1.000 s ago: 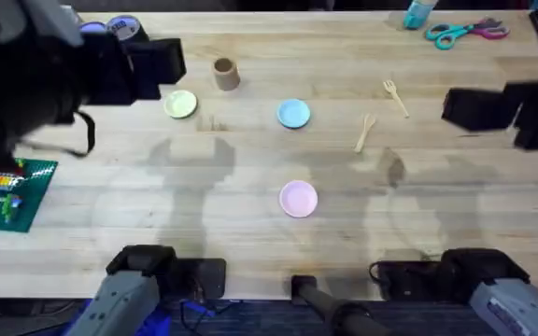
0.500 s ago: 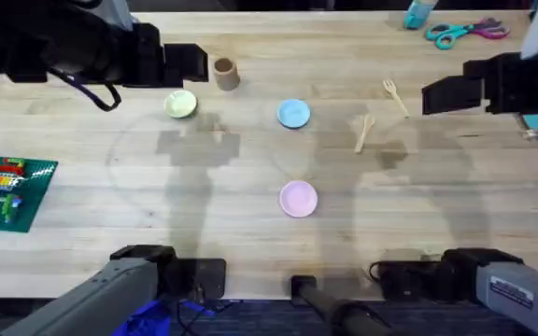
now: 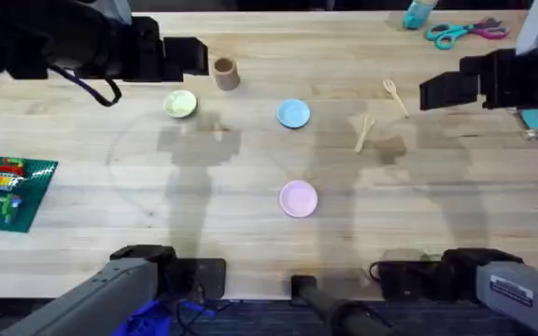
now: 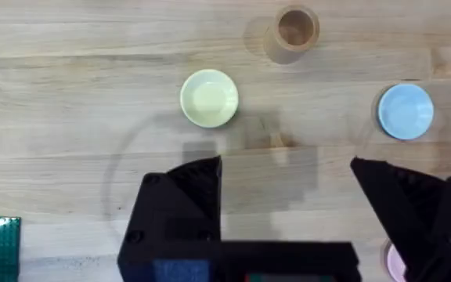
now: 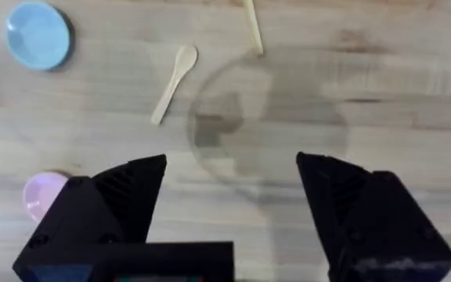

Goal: Pick up a utensil and set it on the pink plate, then put the other utensil in the container.

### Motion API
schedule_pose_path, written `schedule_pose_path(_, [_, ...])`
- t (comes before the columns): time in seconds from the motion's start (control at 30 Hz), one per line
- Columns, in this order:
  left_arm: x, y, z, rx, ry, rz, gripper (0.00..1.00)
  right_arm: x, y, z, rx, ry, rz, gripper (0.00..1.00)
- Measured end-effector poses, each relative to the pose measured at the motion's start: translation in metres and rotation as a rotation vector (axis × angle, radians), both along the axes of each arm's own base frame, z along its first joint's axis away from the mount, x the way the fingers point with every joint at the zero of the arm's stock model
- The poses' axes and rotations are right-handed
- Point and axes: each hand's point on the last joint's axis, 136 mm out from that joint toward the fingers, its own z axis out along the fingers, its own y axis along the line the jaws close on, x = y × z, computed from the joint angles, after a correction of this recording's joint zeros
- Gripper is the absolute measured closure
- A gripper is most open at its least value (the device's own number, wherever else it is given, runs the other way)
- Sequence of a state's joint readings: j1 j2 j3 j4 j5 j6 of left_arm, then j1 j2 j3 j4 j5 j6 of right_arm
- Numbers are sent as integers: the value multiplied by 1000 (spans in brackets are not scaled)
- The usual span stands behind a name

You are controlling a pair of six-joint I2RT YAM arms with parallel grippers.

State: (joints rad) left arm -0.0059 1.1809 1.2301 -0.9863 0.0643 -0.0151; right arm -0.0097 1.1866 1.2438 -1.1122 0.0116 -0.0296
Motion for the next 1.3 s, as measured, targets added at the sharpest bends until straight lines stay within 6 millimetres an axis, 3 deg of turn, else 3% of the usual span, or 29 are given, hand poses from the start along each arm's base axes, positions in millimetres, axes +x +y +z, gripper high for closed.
schedule_pose_path(0.27, [1,0,1,0,-4,0,8,41,-4,22,-30,-186,16,5])
schedule_pose_path(0.4, [1,0,1,0,-5,0,8,60,-11,21,-63,-204,4,5])
schedule_pose_path(0.8, [1,0,1,0,-5,0,8,131,-28,-25,-109,-81,4,5])
schedule_pose_path(1.13, [1,0,1,0,-5,0,8,142,-28,-90,-108,77,29,5])
schedule_pose_path(1.3, [1,0,1,0,-5,0,8,154,-28,-107,-107,78,30,5])
